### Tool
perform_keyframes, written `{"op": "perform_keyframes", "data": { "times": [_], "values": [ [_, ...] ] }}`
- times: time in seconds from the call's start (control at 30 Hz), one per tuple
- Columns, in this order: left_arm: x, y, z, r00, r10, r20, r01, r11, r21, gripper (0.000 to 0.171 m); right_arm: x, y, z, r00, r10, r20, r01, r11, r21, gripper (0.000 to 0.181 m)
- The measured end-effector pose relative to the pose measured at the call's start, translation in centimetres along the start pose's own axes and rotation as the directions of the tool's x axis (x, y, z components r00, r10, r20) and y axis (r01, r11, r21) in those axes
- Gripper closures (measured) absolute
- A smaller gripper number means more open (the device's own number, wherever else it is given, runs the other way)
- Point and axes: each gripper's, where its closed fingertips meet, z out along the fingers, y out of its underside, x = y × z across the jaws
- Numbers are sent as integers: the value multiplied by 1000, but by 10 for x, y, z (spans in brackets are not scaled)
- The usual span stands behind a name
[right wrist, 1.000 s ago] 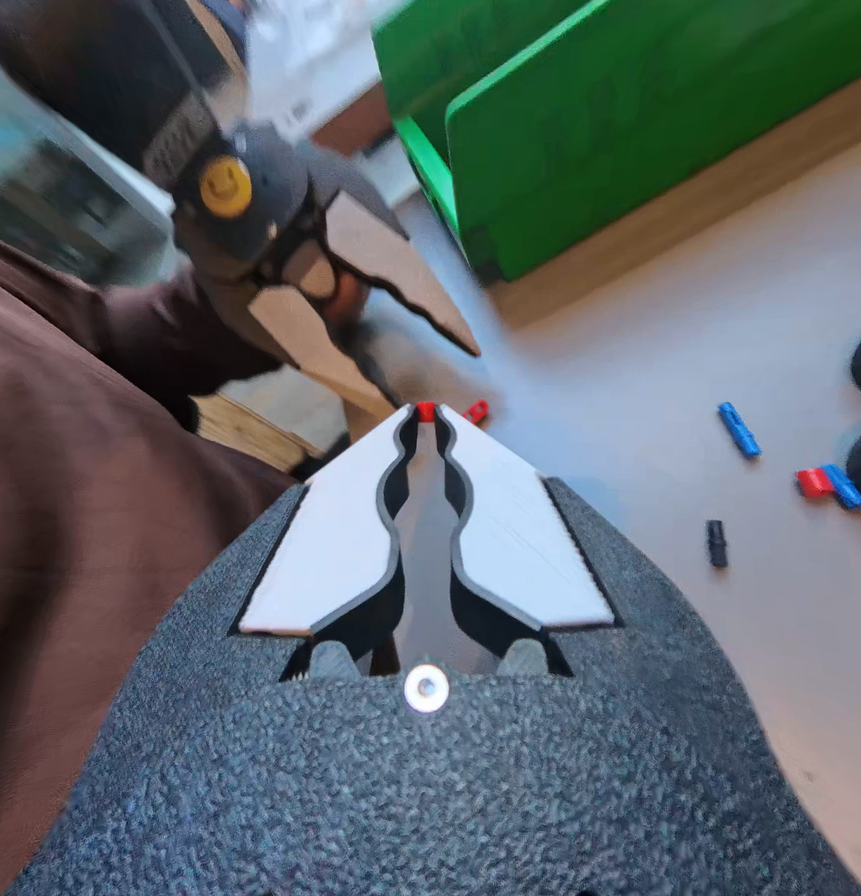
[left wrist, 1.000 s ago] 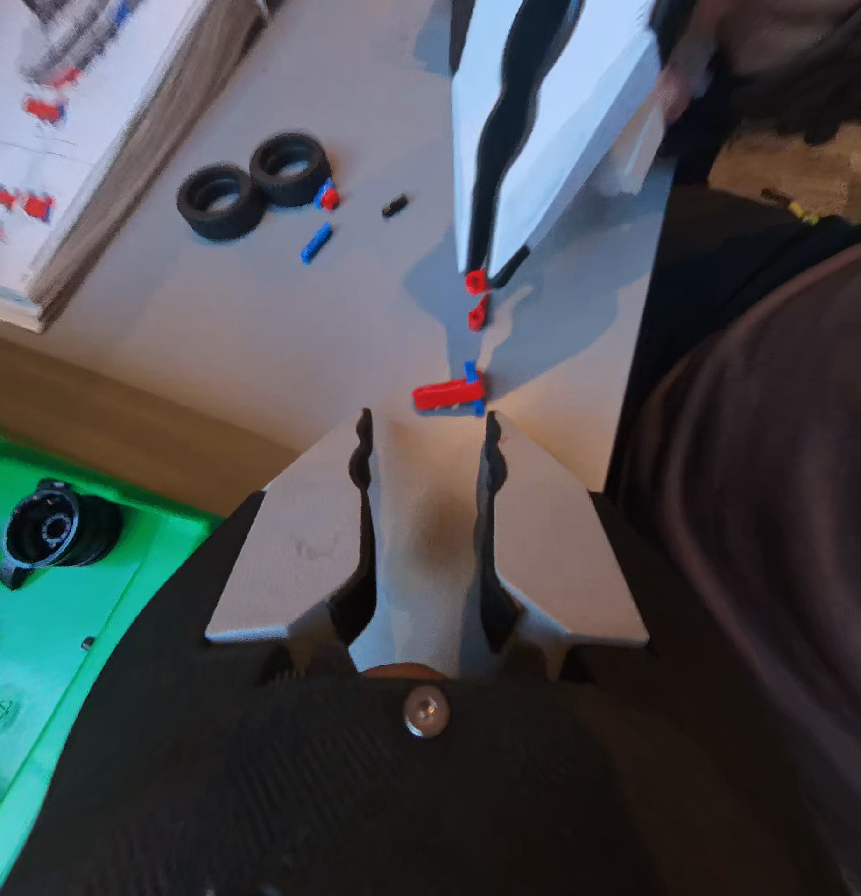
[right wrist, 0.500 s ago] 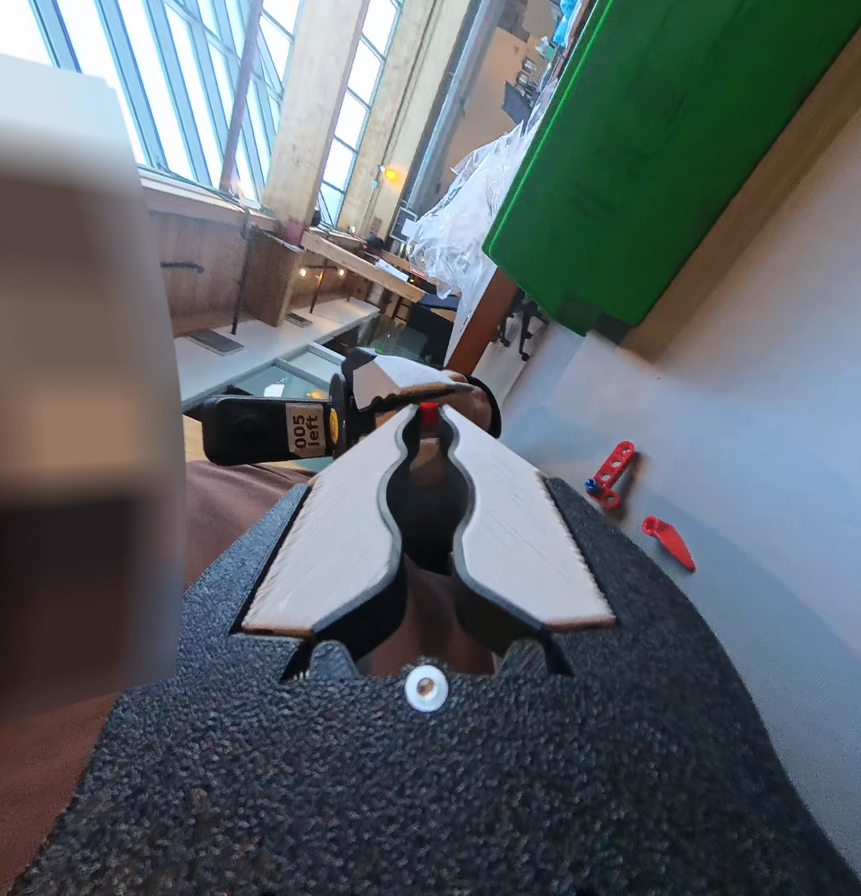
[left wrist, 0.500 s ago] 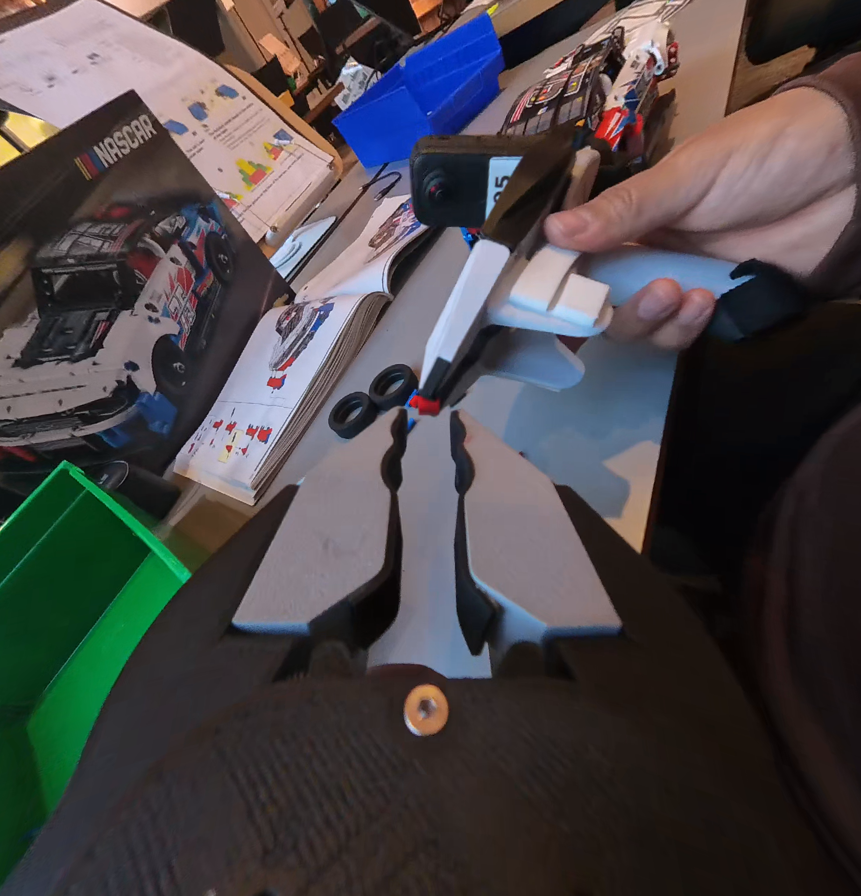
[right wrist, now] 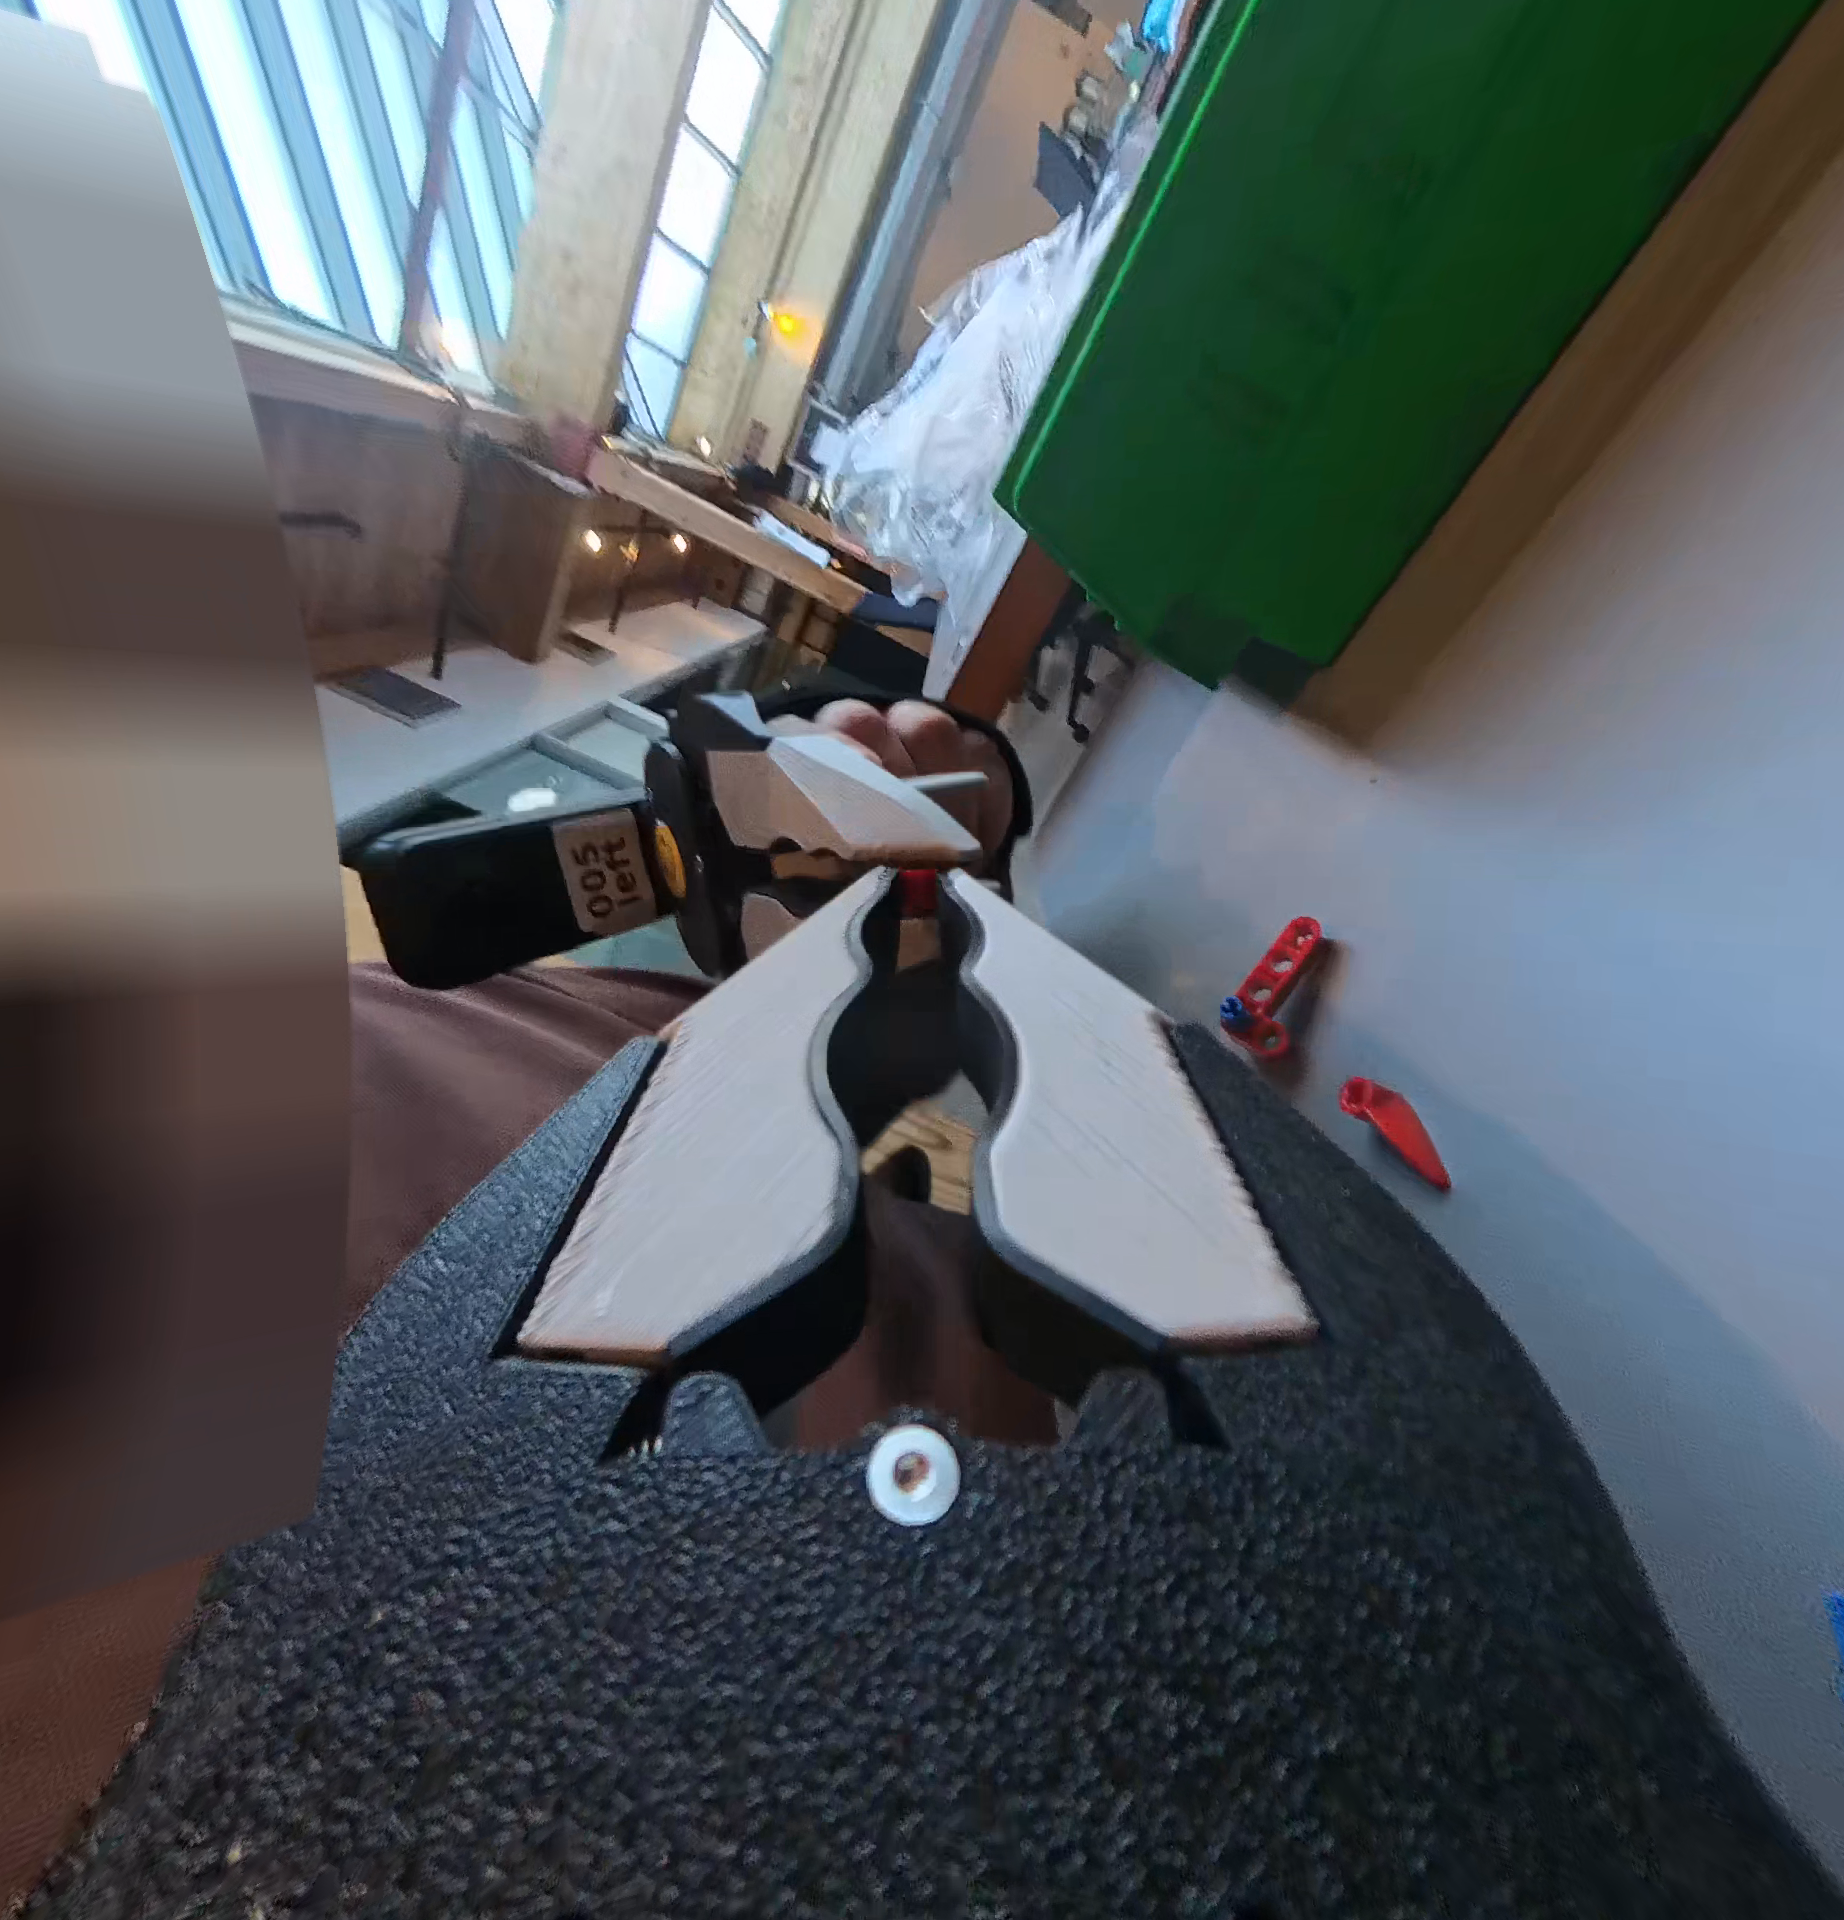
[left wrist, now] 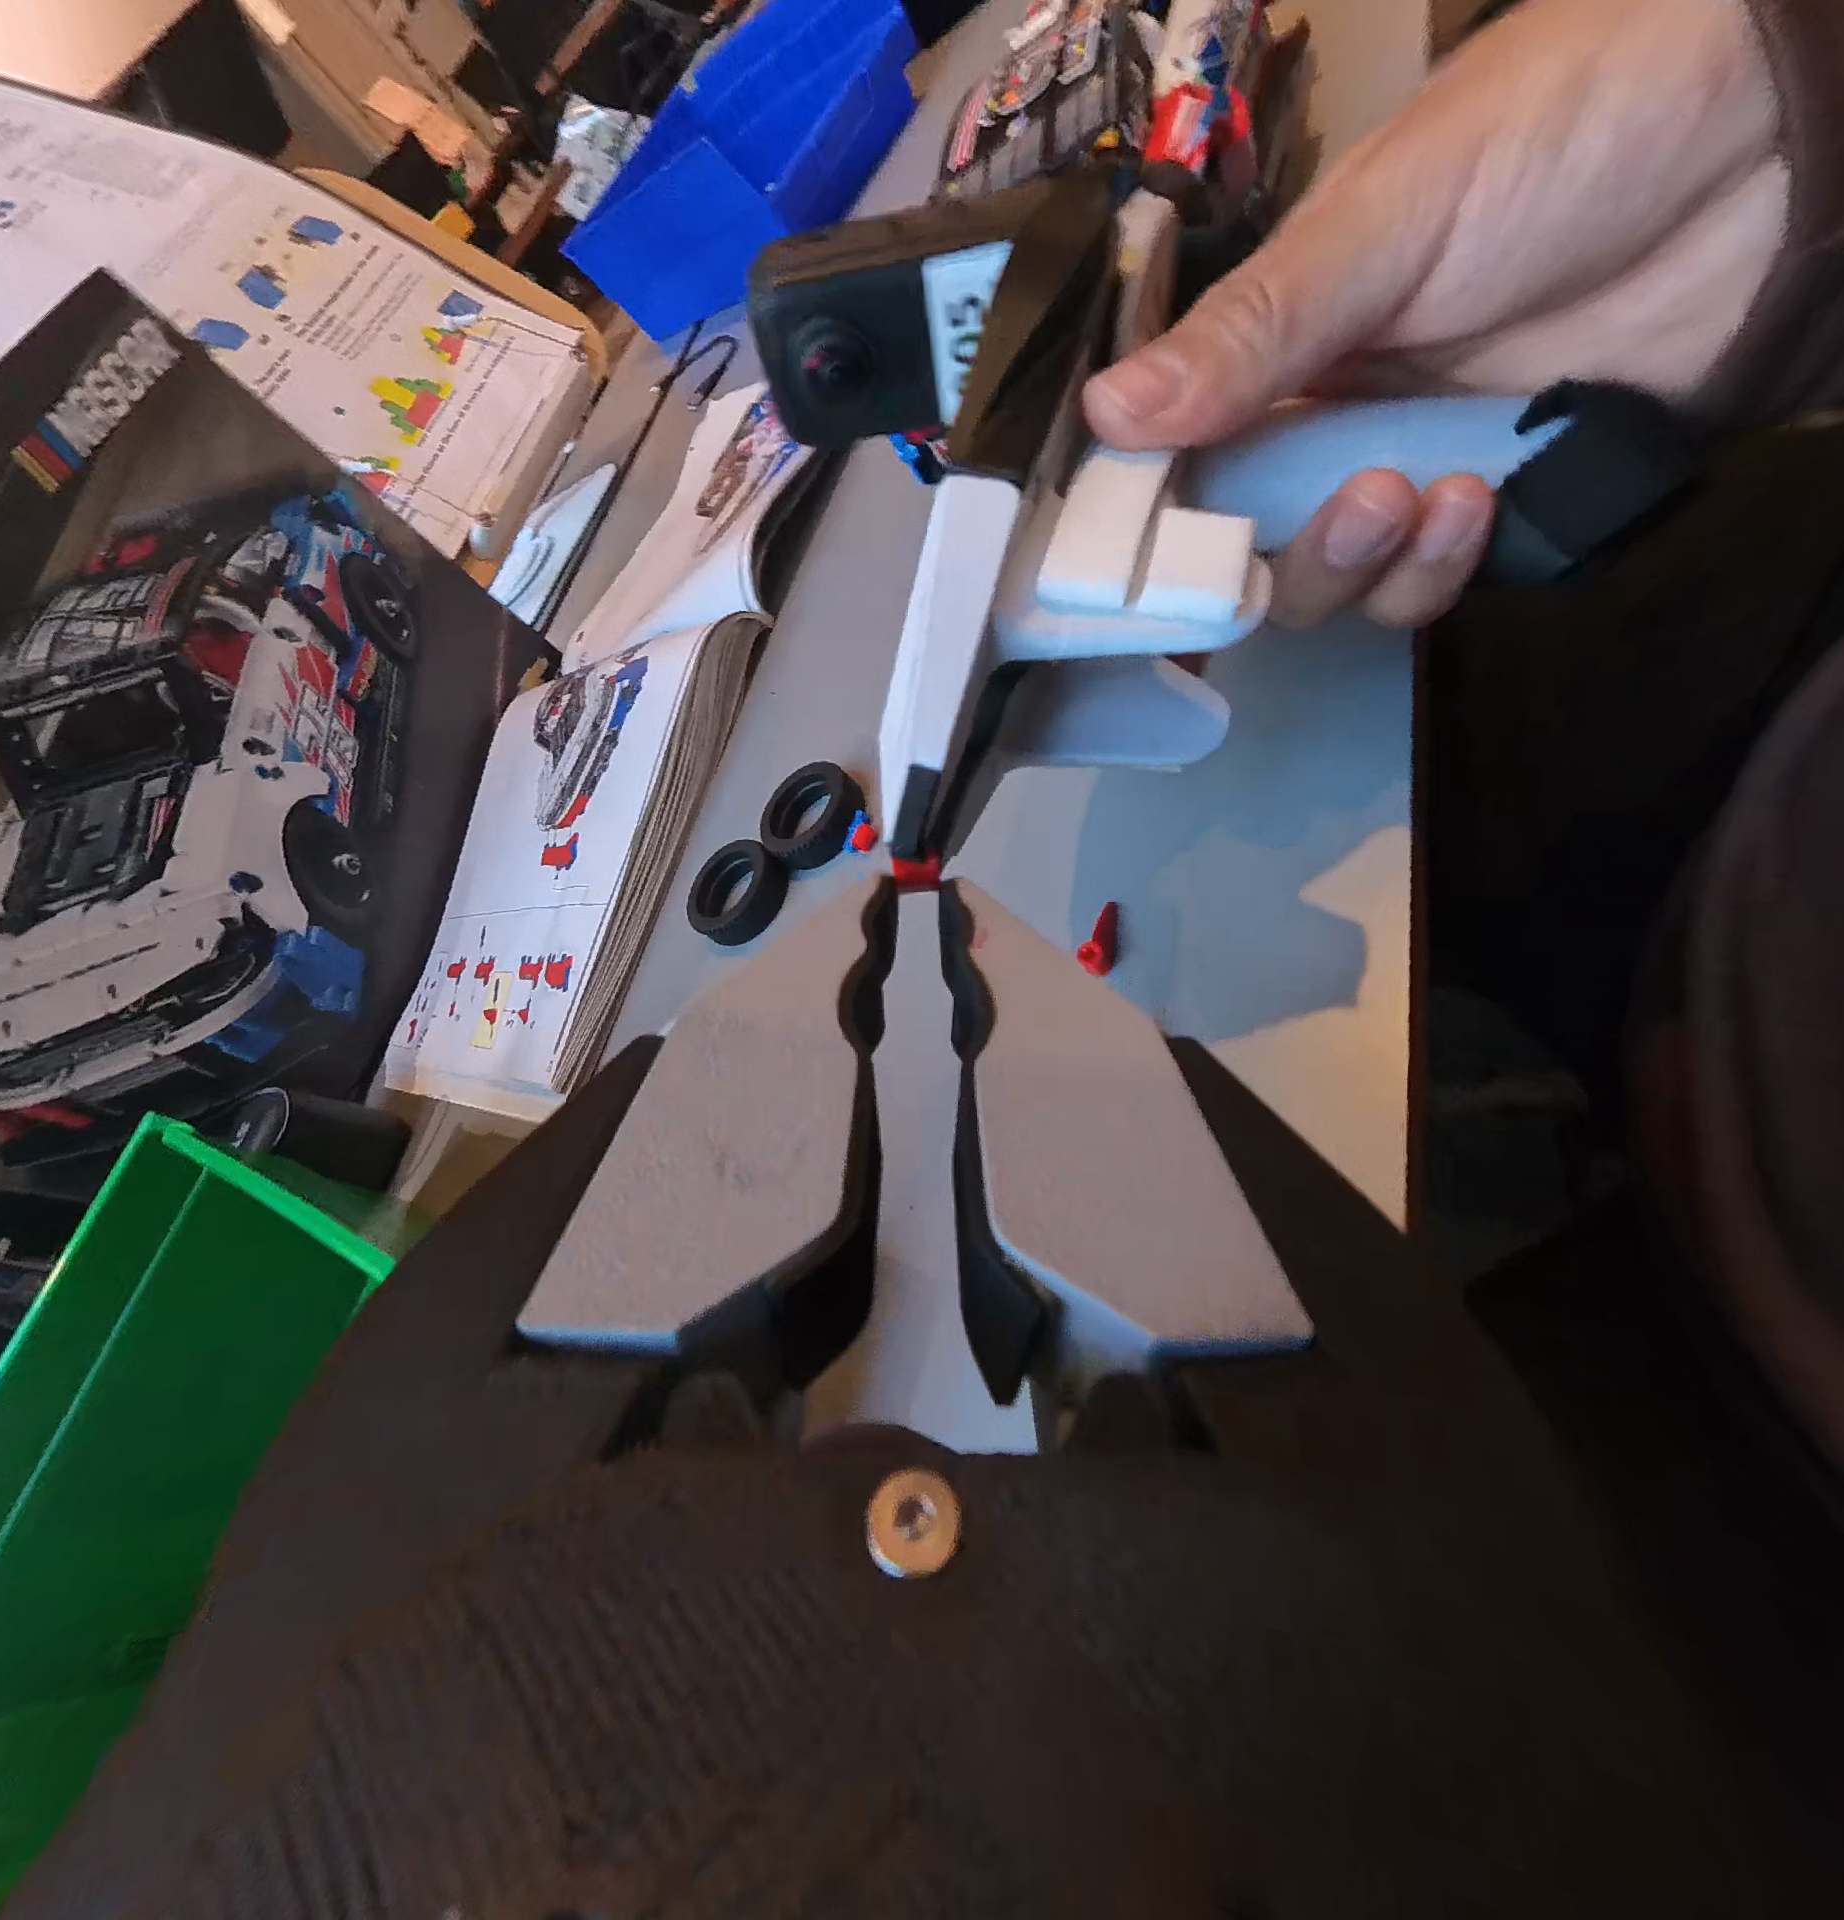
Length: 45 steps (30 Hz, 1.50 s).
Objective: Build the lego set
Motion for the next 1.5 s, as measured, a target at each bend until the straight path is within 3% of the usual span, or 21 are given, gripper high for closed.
{"op": "perform_keyframes", "data": {
  "times": [0.17,0.3,0.37,0.47,0.6,0.7,0.8,0.93,1.3,1.5],
  "values": [
    [12,7,1,974,180,-138,-186,982,-36,167,7,12,-1,993,-74,-90,60,987,-146,176],
    [19,14,0,901,374,-219,-398,914,-74,166,13,19,0,978,-145,-150,109,969,-222,176],
    [20,16,1,881,408,-238,-440,893,-96,166,13,17,0,973,-166,-158,131,969,-212,176],
    [6,11,6,931,329,-157,-348,930,-114,160,7,2,-6,986,-118,-115,107,989,-97,176],
    [-18,2,10,1000,-9,23,11,996,-83,137,-3,-22,-17,1000,0,-1,0,996,95,176],
    [-19,-12,9,959,-280,48,279,960,37,144,-8,-31,-19,999,15,37,-21,985,171,176],
    [-27,-12,8,914,-386,126,379,922,78,155,-12,-34,-17,998,21,56,-32,979,199,176],
    [-30,-23,4,919,-355,172,337,933,125,159,-14,-35,-15,998,23,62,-36,974,224,177],
    [-30,-24,7,938,-286,196,272,958,96,166,-16,-33,-12,999,-25,23,20,978,206,177],
    [-15,-19,5,994,5,113,-6,1000,6,167,-10,-15,-13,996,-75,-49,75,997,9,176]
  ]
}}
